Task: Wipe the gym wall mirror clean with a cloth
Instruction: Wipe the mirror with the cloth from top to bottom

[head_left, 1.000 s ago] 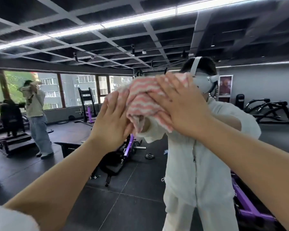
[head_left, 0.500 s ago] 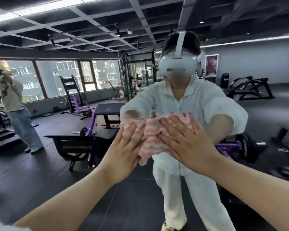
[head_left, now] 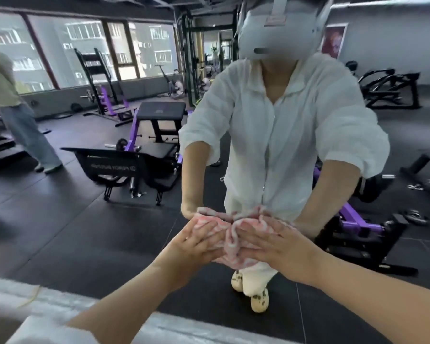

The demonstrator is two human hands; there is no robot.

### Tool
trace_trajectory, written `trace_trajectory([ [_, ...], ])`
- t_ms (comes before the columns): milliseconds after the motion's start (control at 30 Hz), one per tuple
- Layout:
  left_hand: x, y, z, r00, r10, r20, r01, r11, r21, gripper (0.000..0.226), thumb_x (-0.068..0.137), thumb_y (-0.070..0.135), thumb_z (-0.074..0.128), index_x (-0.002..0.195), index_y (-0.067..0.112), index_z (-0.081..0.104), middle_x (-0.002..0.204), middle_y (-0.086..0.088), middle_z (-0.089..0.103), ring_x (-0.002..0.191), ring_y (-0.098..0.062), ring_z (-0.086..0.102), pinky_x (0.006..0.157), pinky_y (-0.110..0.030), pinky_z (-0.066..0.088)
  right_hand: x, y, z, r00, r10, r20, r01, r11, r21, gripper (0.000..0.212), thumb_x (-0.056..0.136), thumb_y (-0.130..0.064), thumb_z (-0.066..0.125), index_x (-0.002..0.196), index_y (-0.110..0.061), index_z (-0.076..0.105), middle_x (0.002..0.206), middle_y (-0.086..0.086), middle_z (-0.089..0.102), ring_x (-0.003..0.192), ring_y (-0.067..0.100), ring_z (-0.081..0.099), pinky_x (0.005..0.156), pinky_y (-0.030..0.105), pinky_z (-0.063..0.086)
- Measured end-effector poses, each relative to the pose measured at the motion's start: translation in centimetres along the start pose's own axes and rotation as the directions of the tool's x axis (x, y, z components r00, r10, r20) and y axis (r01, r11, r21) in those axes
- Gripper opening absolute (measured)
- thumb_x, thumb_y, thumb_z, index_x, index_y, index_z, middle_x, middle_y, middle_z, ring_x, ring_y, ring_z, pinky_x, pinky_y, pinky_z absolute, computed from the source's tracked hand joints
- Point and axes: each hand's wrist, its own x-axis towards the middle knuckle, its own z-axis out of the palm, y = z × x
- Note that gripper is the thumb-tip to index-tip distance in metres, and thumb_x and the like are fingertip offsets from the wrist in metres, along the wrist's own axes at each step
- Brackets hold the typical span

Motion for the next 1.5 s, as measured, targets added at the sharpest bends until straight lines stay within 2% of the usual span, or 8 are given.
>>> trace_trajectory([
  [167, -1.6, 2.6, 0.6, 0.999, 0.016, 0.03, -0.016, 1.0, -0.003, 0.063, 0.064, 0.039, 0.061, 0.127, 0.037, 0.058, 0.138, 0.004, 0.034, 0.128, -0.024, 0.035, 0.11, -0.05, 0.013, 0.3, -4.8, 1.0, 0.968, -0.227, 0.103, 0.217, 0.971, 0.101, 0.086, 0.078, -0.016, 0.037, 0.154, -0.023, 0.0, 0.162, 0.005, 0.001, 0.148, 0.03, 0.006, 0.12, 0.05, 0.005],
  [333, -2.7, 3.2, 0.1, 0.997, -0.015, 0.07, 0.018, 0.999, -0.038, 0.048, 0.076, 0.031, 0.053, 0.122, 0.023, 0.065, 0.132, 0.001, 0.055, 0.124, -0.025, 0.041, 0.117, -0.052, 0.001, 0.5, -5.3, 1.4, 0.956, -0.269, 0.119, 0.262, 0.962, 0.071, 0.084, 0.087, -0.031, 0.046, 0.153, -0.031, -0.006, 0.162, 0.002, -0.009, 0.147, 0.032, -0.006, 0.107, 0.062, -0.024],
  [467, -2.7, -0.8, -1.3, 0.993, -0.115, 0.002, 0.115, 0.992, -0.051, 0.061, 0.069, 0.04, 0.071, 0.125, 0.017, 0.062, 0.133, -0.001, 0.058, 0.127, -0.026, 0.04, 0.116, -0.049, 0.005, 2.7, -2.0, 0.7, 0.999, -0.02, 0.046, 0.017, 0.997, 0.074, 0.093, 0.081, -0.034, 0.054, 0.153, -0.026, -0.005, 0.158, 0.009, -0.017, 0.145, 0.035, -0.016, 0.114, 0.056, -0.018],
  [633, -2.4, -9.9, -3.4, 0.952, -0.21, -0.222, 0.218, 0.976, 0.013, 0.057, 0.085, 0.035, 0.037, 0.135, 0.008, 0.046, 0.143, -0.011, 0.039, 0.144, -0.034, 0.009, 0.118, -0.049, -0.001, 9.3, 7.0, -2.5, 0.964, 0.207, -0.169, -0.179, 0.969, 0.168, 0.084, 0.073, -0.035, 0.071, 0.145, -0.032, 0.029, 0.161, 0.01, -0.008, 0.146, 0.031, -0.015, 0.115, 0.056, -0.013],
  [800, -1.0, -20.8, -6.2, 0.87, -0.317, -0.378, 0.345, 0.939, 0.006, 0.065, 0.099, 0.04, 0.02, 0.152, 0.011, -0.003, 0.159, -0.012, -0.013, 0.145, -0.032, -0.01, 0.116, -0.051, 0.005, 15.8, 15.9, -6.3, 0.831, 0.484, -0.273, -0.442, 0.874, 0.203, 0.055, 0.096, -0.052, 0.031, 0.146, -0.028, 0.032, 0.155, 0.009, 0.021, 0.143, 0.033, 0.014, 0.112, 0.06, -0.002],
  [1033, 0.7, -31.3, -11.6, 0.733, -0.455, -0.506, 0.373, 0.891, -0.26, 0.058, 0.095, 0.037, 0.037, 0.146, 0.015, 0.018, 0.152, -0.027, 0.021, 0.139, -0.051, 0.014, 0.114, -0.059, 0.015, 23.3, 20.9, -9.7, 0.657, 0.696, -0.291, -0.671, 0.715, 0.196, 0.055, 0.097, -0.053, 0.032, 0.148, -0.032, 0.034, 0.156, 0.018, 0.025, 0.142, 0.044, 0.022, 0.108, 0.061, 0.003],
  [1267, -4.3, -27.7, -4.8, 0.781, -0.302, -0.546, 0.189, 0.949, -0.253, 0.052, 0.094, 0.024, 0.045, 0.14, 0.006, 0.03, 0.15, -0.02, 0.021, 0.138, -0.049, 0.017, 0.113, -0.061, 0.018, 24.5, 13.9, -7.4, 0.772, 0.565, -0.29, -0.537, 0.825, 0.177, 0.05, 0.103, -0.048, 0.019, 0.148, -0.027, 0.025, 0.156, 0.017, 0.024, 0.142, 0.037, 0.015, 0.114, 0.054, -0.003],
  [1500, -10.6, -19.4, 3.2, 0.863, -0.263, -0.432, 0.158, 0.952, -0.262, 0.045, 0.09, 0.026, 0.039, 0.133, 0.01, 0.039, 0.159, -0.013, 0.001, 0.146, -0.036, -0.004, 0.117, -0.05, 0.008, 24.2, 2.4, -3.4, 0.895, 0.388, -0.217, -0.359, 0.919, 0.164, 0.051, 0.093, -0.022, 0.039, 0.143, -0.019, 0.036, 0.155, 0.011, 0.025, 0.143, 0.034, 0.021, 0.118, 0.055, -0.001],
])
